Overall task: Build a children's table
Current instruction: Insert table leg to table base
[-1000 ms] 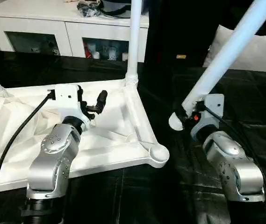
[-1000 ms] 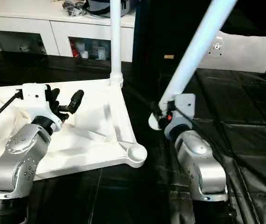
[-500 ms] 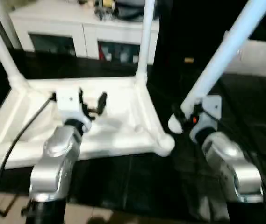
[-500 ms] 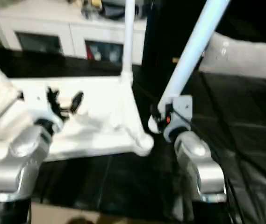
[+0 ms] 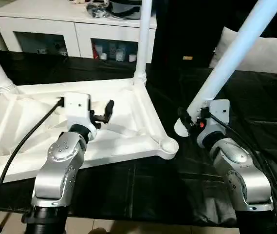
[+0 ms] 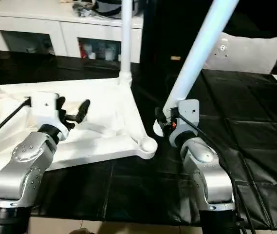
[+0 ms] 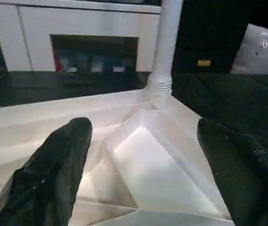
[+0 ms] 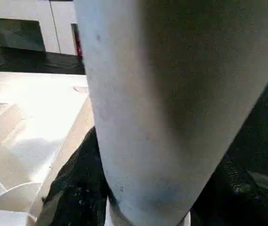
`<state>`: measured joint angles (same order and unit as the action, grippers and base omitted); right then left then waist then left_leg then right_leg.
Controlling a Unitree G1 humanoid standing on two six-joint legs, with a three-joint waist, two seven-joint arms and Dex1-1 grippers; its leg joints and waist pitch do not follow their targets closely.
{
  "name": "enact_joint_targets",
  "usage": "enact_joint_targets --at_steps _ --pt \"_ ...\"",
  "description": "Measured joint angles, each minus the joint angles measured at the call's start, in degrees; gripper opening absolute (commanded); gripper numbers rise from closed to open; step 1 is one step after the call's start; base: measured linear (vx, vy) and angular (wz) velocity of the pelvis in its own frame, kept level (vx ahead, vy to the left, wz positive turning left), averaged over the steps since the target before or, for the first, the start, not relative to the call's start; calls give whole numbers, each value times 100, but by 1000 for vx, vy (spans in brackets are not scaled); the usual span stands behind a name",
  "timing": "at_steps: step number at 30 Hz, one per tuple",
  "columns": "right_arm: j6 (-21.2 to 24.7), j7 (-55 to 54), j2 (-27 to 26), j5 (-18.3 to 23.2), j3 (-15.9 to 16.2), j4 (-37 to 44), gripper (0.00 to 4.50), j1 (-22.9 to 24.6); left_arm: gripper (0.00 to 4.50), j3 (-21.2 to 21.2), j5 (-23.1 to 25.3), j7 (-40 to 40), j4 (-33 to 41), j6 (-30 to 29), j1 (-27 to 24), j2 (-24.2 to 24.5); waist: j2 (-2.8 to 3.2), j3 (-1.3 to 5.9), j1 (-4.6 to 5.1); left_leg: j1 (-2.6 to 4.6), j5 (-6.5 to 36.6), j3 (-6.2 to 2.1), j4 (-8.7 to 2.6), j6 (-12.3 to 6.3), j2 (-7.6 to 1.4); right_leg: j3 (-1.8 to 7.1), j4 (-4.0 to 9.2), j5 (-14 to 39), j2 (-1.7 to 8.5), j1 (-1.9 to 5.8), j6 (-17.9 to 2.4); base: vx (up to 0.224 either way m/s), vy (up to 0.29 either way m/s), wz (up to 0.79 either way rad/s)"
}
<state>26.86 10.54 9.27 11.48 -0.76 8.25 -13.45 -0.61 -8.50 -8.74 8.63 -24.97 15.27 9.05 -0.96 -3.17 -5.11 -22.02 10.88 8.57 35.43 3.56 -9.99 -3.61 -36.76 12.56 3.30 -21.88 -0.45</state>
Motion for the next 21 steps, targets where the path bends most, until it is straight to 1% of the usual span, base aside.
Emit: enact_joint_targets --at_steps 2,5,7,12,14,15,18,21 --pt "-66 34 39 2 -28 -43 188 -6 399 132 17 -114 -1 5 0 0 0 0 -2 -1 0 4 -2 0 0 1 2 2 0 -1 -1 0 0 0" --pt "-94 131 103 7 -67 -54 188 -7 399 224 36 -240 -37 7 4 27 0 0 -2 -2 -1 9 -6 -3 -1 2 8 3 0 -2 -1 0 0 0" --pt "-122 222 118 57 -131 -68 188 -7 399 367 7 -546 -91 64 5 185 0 0 -4 -1 -8 12 -12 -14 -1 3 10 3 0 -3 -1 0 0 0" --pt "-216 690 145 495 -295 -70 188 -8 399 879 -15 -1519 -120 168 14 709 1 -1 -6 2 -10 18 -24 -17 -1 6 12 3 0 -6 -1 0 0 0" --pt "-168 885 168 774 -427 -71 188 -32 399 1152 -4 -2052 -248 167 93 1039 5 -2 -13 6 -11 22 -28 -17 -1 8 12 3 0 -6 -2 0 0 0" --pt "-133 954 175 878 -486 -71 188 -50 399 1212 -2 -2223 -309 165 116 1099 13 -2 -14 6 -11 23 -29 -18 -1 8 12 2 1 -6 -2 0 0 0" --pt "-136 1067 224 1005 -601 -71 188 -108 399 1446 -17 -2733 -397 159 173 1260 17 -4 -16 7 -13 27 -30 -20 -1 9 11 2 2 -6 -3 0 0 0" --pt "-71 1155 369 1044 -623 -71 188 -155 399 1691 -45 -3235 -450 165 327 1469 49 -1 -19 7 -13 27 -31 -19 -1 10 11 2 2 -7 -4 0 0 0"
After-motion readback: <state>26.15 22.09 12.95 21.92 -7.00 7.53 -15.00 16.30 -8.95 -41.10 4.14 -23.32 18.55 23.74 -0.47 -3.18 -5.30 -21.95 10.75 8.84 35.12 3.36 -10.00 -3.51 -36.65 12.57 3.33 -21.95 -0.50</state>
